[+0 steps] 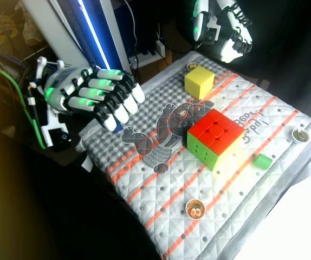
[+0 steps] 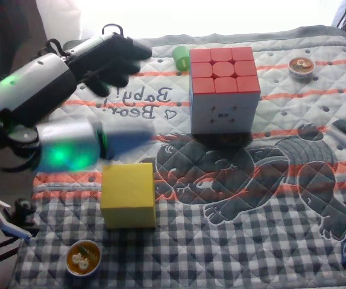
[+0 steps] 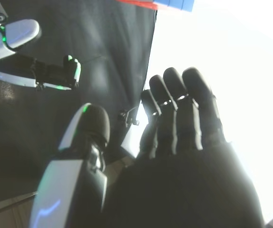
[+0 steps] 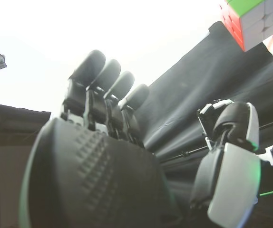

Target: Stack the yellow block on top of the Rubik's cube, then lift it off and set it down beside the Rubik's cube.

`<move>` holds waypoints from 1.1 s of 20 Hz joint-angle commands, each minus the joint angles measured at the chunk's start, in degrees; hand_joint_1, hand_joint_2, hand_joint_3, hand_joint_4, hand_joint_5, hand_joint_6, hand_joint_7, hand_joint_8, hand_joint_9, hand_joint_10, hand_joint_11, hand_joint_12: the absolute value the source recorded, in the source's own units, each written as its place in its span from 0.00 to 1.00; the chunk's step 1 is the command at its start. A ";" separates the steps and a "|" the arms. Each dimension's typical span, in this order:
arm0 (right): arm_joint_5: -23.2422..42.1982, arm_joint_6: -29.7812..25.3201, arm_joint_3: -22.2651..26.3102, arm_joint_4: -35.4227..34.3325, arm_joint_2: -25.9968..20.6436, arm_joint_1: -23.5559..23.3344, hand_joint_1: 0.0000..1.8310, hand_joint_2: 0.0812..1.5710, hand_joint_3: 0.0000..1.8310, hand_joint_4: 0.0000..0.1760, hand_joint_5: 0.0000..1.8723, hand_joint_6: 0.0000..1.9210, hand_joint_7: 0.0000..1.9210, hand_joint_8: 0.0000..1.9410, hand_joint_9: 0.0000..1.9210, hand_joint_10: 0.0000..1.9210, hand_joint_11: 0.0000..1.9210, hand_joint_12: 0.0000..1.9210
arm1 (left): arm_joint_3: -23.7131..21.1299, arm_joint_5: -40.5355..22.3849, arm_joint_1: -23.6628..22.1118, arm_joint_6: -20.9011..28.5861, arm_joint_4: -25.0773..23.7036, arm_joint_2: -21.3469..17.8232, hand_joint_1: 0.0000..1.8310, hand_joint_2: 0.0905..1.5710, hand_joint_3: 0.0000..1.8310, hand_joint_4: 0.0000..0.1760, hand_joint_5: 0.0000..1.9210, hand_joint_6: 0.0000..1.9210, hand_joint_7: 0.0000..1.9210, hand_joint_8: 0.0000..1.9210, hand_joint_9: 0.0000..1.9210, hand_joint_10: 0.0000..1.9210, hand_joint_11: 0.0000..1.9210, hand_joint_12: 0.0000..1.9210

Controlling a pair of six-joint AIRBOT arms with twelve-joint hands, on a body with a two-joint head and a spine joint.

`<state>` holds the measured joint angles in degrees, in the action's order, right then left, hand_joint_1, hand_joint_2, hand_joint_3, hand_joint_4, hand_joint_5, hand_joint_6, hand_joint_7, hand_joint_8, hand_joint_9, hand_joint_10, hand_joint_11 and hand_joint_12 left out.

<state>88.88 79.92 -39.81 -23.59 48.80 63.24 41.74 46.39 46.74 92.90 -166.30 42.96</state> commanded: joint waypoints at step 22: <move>5.76 0.09 -0.56 1.93 -0.16 -0.16 0.54 0.39 0.31 0.00 0.21 0.59 0.25 0.57 0.19 0.68 0.03 0.94 | 4.51 -20.04 0.85 0.32 -0.53 2.97 0.34 0.49 0.00 0.82 0.12 0.00 0.09 0.00 0.06 0.00 0.00 0.44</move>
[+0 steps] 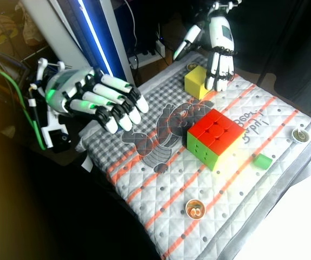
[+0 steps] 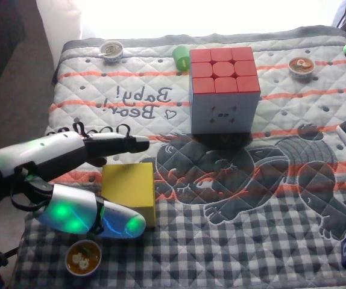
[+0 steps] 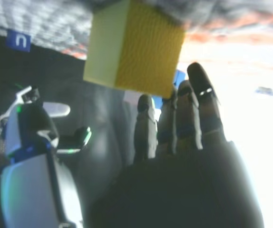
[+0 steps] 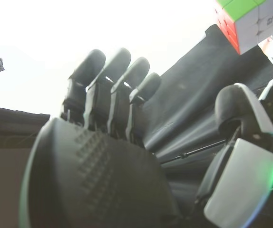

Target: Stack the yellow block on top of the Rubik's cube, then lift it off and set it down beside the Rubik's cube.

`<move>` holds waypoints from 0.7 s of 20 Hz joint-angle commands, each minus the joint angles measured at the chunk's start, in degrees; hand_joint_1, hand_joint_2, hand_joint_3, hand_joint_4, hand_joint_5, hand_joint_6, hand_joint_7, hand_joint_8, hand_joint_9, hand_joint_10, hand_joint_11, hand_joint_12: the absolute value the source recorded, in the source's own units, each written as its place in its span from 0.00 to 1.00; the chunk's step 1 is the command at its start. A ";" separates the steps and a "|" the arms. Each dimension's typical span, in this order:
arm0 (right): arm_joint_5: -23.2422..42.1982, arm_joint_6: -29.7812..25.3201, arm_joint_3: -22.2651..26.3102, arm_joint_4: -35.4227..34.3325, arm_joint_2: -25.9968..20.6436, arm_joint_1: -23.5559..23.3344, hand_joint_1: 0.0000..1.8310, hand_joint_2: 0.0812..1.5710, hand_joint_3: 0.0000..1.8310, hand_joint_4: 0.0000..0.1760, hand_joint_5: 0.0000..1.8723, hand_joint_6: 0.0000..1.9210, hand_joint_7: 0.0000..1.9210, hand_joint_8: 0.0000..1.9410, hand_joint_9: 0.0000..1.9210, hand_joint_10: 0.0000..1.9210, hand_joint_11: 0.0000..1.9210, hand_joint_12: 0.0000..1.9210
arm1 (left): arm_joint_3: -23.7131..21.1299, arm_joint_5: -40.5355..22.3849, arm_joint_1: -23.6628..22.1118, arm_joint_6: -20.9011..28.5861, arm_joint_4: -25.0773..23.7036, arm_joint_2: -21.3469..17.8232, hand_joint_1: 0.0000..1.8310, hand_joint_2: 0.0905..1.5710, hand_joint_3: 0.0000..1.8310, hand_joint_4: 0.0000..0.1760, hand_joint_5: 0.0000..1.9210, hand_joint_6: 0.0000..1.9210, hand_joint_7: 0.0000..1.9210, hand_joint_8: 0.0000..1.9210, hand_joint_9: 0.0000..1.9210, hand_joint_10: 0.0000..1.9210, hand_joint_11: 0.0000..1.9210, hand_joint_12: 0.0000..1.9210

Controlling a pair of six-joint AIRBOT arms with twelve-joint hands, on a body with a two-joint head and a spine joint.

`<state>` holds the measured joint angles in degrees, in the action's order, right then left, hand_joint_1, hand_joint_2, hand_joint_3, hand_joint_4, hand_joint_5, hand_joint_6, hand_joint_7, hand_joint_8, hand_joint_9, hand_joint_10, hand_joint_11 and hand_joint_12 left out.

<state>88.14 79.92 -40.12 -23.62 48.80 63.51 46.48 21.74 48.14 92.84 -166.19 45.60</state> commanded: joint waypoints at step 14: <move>6.72 -4.60 -1.34 2.35 -0.16 -0.41 0.55 0.57 0.23 0.00 0.27 0.60 0.32 0.55 0.23 0.70 0.07 0.96 | 2.95 0.86 -0.48 0.29 0.08 3.47 0.55 0.79 0.01 0.00 0.37 0.70 0.25 0.03 0.16 0.04 0.00 0.66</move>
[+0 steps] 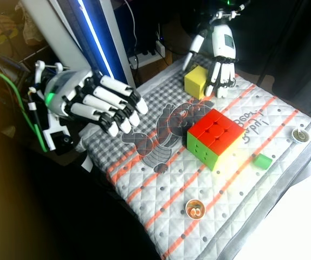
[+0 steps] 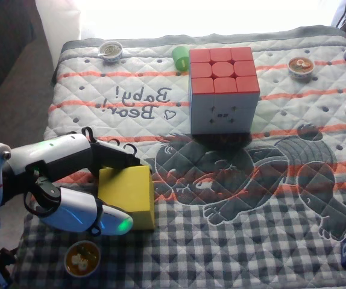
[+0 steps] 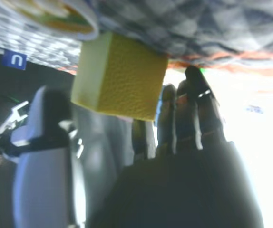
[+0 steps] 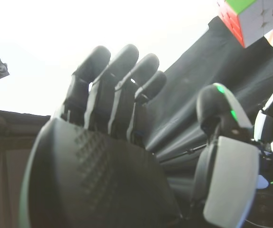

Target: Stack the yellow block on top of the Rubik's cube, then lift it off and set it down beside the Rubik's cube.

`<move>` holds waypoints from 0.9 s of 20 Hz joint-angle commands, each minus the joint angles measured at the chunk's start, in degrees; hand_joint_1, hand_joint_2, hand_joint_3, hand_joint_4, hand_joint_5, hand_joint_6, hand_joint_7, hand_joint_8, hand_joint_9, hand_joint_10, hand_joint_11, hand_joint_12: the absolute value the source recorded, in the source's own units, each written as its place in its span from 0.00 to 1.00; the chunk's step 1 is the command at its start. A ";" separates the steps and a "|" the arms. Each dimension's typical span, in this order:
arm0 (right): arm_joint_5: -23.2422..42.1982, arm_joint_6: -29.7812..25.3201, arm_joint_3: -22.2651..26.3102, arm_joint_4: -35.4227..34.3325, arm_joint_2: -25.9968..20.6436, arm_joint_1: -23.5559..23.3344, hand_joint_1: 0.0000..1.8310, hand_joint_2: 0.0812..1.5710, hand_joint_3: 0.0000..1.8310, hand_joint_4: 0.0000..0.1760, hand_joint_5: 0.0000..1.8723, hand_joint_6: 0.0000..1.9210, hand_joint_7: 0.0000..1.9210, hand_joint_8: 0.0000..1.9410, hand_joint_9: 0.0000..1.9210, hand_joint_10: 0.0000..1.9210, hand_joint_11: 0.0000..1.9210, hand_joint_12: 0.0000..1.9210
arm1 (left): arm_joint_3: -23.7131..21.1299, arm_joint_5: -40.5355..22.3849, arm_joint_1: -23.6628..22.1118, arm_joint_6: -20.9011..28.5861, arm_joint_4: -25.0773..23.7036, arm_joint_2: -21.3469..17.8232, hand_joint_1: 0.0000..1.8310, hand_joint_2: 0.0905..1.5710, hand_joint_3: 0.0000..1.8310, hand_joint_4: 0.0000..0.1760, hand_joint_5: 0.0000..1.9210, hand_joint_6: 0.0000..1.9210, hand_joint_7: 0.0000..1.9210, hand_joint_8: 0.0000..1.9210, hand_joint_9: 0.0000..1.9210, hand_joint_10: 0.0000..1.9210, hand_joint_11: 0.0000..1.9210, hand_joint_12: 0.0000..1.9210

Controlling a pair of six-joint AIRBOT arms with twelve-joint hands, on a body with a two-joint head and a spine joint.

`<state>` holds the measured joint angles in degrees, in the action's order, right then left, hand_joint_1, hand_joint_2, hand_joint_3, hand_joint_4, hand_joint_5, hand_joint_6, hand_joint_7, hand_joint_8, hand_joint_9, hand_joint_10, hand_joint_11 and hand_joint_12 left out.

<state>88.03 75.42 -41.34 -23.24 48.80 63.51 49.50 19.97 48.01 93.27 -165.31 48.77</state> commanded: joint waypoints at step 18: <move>7.31 -0.10 -0.26 1.82 -0.16 0.18 0.59 0.77 0.00 0.00 0.40 0.70 0.34 0.57 0.28 0.69 0.15 0.94 | 3.62 28.61 -13.24 3.02 -1.79 3.37 0.61 0.75 0.00 0.00 0.43 0.65 0.26 0.52 0.15 0.54 0.00 0.94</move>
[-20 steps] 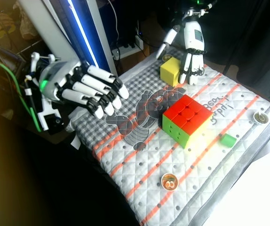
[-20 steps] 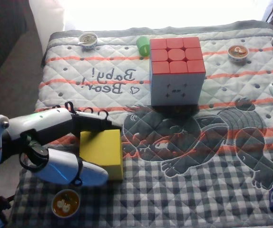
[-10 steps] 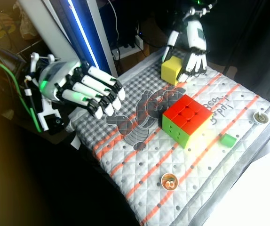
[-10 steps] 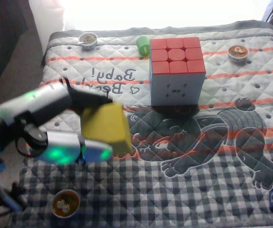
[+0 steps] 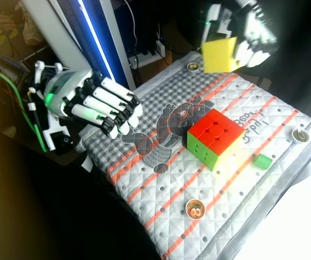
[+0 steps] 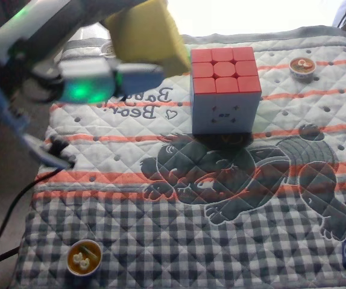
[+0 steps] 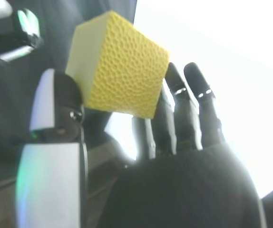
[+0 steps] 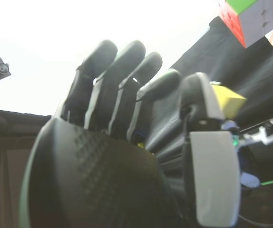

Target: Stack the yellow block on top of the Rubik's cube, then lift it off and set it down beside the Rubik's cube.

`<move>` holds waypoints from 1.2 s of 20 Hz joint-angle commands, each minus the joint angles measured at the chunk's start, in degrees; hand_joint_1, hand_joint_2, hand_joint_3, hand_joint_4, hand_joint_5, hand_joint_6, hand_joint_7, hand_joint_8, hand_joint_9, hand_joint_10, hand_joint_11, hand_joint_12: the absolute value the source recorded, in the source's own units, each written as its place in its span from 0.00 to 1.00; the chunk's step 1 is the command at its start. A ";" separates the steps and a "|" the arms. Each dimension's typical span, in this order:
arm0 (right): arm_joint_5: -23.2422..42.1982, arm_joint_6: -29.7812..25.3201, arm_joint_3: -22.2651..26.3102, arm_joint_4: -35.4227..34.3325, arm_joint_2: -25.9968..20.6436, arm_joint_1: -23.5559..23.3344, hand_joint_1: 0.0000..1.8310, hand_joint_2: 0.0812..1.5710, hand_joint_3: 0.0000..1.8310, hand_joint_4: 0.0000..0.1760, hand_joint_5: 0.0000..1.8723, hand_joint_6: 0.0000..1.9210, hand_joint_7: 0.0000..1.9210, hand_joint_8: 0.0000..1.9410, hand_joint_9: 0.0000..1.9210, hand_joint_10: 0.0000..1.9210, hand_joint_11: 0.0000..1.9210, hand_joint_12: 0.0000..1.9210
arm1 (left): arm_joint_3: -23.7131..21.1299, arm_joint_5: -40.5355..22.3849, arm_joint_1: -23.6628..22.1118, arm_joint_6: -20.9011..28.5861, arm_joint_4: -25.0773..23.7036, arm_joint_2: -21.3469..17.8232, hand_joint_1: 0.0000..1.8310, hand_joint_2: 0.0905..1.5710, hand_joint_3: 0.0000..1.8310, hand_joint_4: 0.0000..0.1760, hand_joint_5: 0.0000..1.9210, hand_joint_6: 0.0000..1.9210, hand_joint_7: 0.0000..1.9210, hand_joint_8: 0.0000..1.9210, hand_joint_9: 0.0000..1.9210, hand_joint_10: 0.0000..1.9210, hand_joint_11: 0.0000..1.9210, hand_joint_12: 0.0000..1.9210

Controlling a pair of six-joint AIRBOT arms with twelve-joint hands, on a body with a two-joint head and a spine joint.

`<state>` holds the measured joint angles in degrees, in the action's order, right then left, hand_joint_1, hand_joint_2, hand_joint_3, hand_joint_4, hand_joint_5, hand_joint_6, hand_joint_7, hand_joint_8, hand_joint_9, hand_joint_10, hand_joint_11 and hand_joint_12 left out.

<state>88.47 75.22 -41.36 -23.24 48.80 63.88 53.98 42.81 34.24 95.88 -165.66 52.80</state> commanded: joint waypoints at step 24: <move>6.09 0.09 -1.10 2.11 0.26 0.02 0.57 0.72 0.00 0.00 0.33 0.55 0.35 0.50 0.31 0.61 0.18 0.87 | 20.55 -19.45 -12.20 0.45 0.37 19.24 0.51 0.61 0.00 0.00 0.30 0.06 0.16 0.00 0.02 0.22 0.00 0.67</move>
<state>87.99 75.24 -42.17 -22.94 49.04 64.18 74.39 16.80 22.81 95.88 -165.31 71.99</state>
